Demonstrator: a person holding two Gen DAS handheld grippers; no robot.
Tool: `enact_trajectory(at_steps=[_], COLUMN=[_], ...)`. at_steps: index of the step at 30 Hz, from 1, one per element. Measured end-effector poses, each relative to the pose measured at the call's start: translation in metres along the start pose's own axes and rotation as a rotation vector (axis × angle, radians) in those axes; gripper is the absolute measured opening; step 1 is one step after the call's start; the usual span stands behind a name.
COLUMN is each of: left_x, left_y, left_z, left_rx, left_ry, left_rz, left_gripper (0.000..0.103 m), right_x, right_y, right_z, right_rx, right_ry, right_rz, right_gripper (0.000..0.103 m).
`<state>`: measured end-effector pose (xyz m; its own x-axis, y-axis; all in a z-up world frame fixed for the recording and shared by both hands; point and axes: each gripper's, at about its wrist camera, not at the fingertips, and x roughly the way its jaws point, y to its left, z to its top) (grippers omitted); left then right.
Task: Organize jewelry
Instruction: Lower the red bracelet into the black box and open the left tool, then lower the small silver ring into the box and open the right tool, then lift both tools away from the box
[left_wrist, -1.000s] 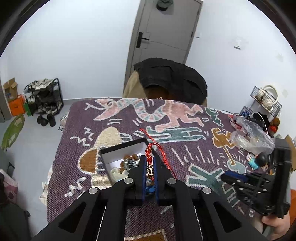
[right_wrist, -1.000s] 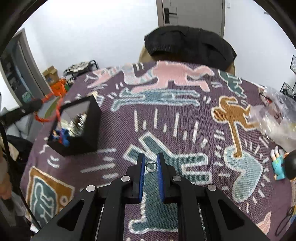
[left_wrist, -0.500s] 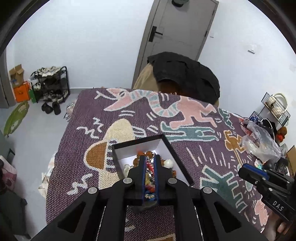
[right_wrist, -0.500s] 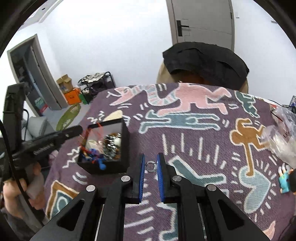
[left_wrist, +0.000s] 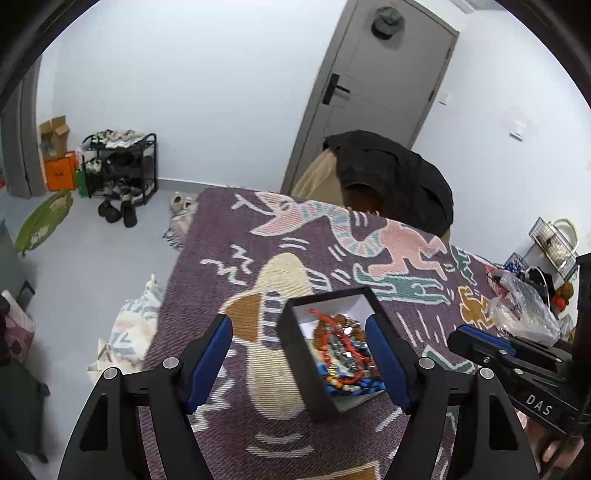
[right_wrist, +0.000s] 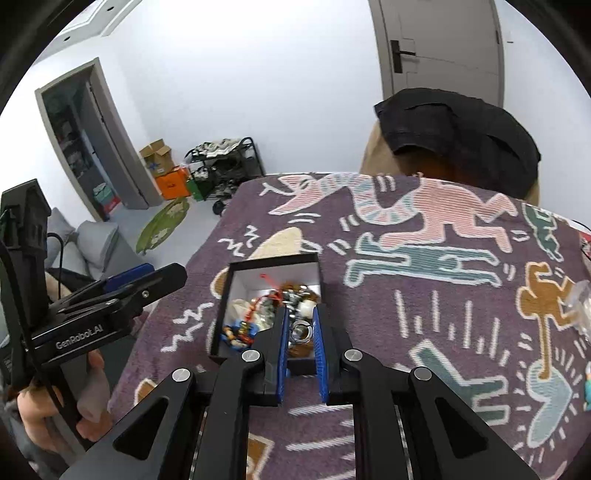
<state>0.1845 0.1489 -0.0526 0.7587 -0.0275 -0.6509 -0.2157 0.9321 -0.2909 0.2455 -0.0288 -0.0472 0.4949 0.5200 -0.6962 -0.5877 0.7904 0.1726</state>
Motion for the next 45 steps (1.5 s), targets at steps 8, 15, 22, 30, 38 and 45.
enact_trajectory(at_steps=[8,15,22,30,38,45], left_x=[-0.01,-0.017,-0.025,-0.027,-0.037,-0.048], left_y=[0.025,0.032,0.02,0.002,-0.022,-0.049], left_z=[-0.001,-0.005,-0.007,-0.012,-0.015,-0.018], left_rx=[-0.052,-0.073,-0.044,0.007,0.067,0.11], left_ry=[-0.007,-0.013,-0.041,-0.037,-0.056,-0.077], left_rz=[0.023,0.019,0.006,0.007,-0.006,-0.03], left_gripper=[0.075,0.083,0.096,0.099,0.099,0.103], right_x=[0.024,0.042,0.034,0.014,-0.01,-0.043], right_y=[0.02,0.018,0.006,-0.014,-0.032,-0.047], right_z=[0.008,0.008,-0.002,-0.018,-0.033,-0.047], right_rx=[-0.008,0.031,0.06,0.127,0.169,0.172], right_ry=[0.03,0.079,0.084,0.073,0.056,-0.021], right_rz=[0.054,0.073,0.038,0.058,0.043,-0.021], right_gripper=[0.014,0.049,0.072,0.08,0.091,0.103])
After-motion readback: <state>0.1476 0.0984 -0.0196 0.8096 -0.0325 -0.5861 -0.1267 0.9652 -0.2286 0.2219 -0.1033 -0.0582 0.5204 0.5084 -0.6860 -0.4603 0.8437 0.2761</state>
